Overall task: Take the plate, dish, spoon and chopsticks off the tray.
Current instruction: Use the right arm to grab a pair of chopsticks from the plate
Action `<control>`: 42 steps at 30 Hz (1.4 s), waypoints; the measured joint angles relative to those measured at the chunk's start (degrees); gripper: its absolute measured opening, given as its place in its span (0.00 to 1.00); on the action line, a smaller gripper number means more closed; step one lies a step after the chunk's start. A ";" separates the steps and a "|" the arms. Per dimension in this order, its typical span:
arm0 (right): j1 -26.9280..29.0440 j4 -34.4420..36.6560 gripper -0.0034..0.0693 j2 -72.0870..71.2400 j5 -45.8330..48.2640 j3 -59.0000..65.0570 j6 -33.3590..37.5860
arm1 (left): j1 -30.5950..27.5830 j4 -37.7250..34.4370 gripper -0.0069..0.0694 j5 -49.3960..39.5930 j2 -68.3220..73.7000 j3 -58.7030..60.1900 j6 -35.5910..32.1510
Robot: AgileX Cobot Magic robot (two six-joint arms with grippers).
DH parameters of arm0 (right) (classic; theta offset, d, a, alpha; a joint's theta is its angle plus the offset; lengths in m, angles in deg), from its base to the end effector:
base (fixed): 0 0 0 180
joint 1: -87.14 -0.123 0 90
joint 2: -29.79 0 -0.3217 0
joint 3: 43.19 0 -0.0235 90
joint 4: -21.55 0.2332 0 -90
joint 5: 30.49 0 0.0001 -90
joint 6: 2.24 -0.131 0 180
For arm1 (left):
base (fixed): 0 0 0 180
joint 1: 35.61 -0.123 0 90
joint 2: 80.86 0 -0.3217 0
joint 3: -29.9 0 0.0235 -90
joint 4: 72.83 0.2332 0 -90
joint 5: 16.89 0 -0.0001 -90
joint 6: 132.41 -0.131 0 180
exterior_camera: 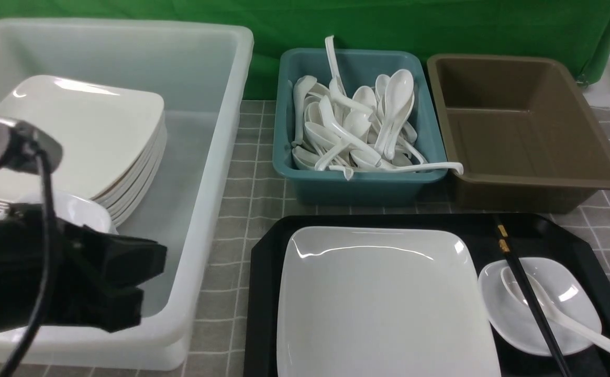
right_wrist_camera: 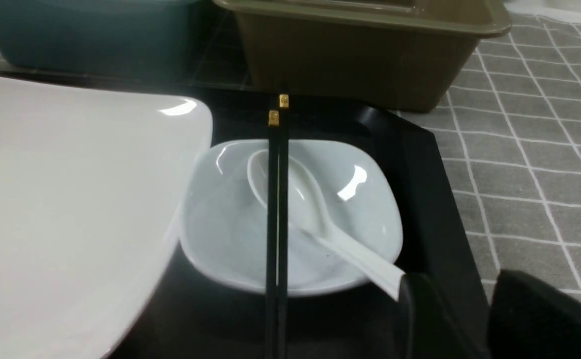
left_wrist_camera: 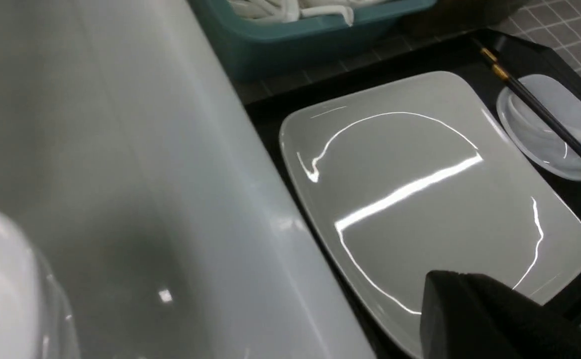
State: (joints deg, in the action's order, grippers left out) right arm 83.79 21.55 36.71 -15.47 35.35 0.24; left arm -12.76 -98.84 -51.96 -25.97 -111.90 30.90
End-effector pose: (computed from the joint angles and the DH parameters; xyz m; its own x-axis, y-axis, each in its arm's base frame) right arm 0.0400 0.0023 0.1797 -0.1789 -0.0538 -0.9824 -0.0662 0.9969 -0.0425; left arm 0.1277 -0.0897 0.3237 -0.5810 0.1518 -0.7996 0.5158 0.8287 -0.2174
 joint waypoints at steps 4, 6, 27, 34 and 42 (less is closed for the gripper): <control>0.00 0.00 0.38 0.00 -2.65 0.00 -0.79 | 3.27 -0.15 0.12 1.42 1.52 -0.51 -1.93; 0.00 1.25 0.38 0.00 -7.19 0.00 -5.30 | 4.00 -0.15 0.12 0.91 1.37 -0.58 -3.28; -8.45 3.00 0.37 34.69 16.06 -30.82 -9.19 | 4.15 0.16 0.12 2.91 0.42 -0.65 -11.12; -12.17 3.11 0.38 63.82 29.57 -49.00 -2.92 | 4.15 -7.25 0.12 2.58 -3.95 -0.65 -21.40; -9.32 3.06 0.52 83.54 30.18 -55.70 -2.86 | 4.15 -7.65 0.12 -0.28 -10.25 -0.65 -25.44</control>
State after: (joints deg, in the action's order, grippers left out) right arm 74.47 24.61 120.25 14.71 -20.36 -2.63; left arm -8.61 -106.49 -52.24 -36.22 -112.55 5.46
